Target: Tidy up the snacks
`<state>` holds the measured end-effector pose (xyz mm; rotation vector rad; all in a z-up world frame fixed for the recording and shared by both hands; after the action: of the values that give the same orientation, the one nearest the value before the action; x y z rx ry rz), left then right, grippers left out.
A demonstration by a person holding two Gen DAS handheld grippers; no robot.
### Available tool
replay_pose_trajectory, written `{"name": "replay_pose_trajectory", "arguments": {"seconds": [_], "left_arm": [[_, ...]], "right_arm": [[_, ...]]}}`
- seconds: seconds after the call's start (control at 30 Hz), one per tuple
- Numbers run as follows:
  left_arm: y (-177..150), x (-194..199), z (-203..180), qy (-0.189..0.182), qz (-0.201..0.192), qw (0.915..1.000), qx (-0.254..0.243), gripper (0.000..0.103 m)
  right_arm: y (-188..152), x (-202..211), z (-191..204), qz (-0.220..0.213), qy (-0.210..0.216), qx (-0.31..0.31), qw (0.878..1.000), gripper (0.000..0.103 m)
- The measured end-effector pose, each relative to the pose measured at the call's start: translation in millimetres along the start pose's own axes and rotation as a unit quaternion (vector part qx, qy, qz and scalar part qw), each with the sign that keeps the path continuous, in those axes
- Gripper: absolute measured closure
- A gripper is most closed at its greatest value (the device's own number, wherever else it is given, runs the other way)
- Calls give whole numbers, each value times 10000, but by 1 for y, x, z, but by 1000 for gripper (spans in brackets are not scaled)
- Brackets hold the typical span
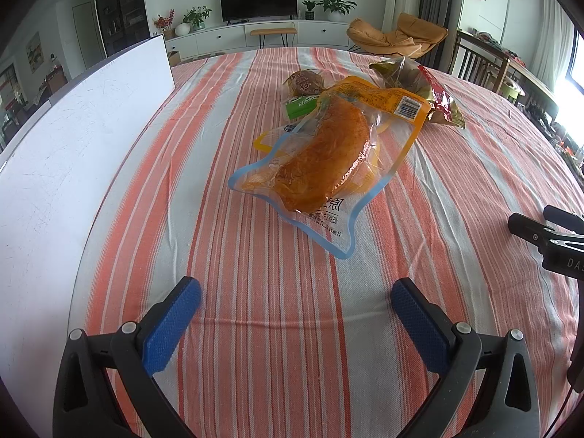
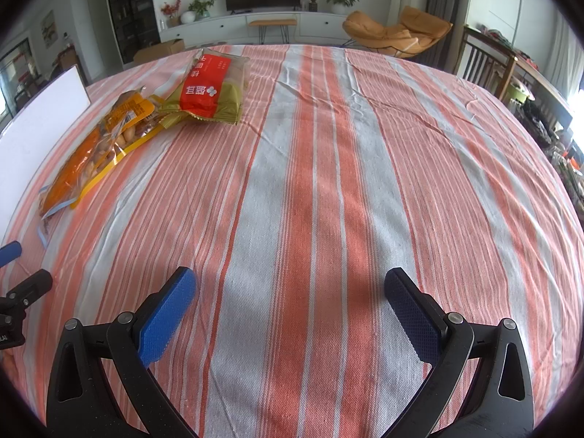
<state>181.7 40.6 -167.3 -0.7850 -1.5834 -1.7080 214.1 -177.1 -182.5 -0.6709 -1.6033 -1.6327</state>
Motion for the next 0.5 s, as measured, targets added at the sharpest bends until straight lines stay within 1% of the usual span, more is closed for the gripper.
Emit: {"name": "replay_pose_trajectory", "arguments": {"seconds": [0.5], "left_arm": [[0,0,1,0,0,10000,0,0]], "right_arm": [[0,0,0,-1,0,0,10000,0]]}}
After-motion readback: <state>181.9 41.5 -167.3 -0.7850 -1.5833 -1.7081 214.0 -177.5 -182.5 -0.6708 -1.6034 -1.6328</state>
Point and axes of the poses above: each gripper's, at about its wrist camera, not at the fingertips, and x roughly against the way its jaws point, z to its left, y to its top, the point moved 8 cm from there along -x, roughly the way its jaws point, and after that the axes turned 6 degrees about y, right-handed, at the moved point
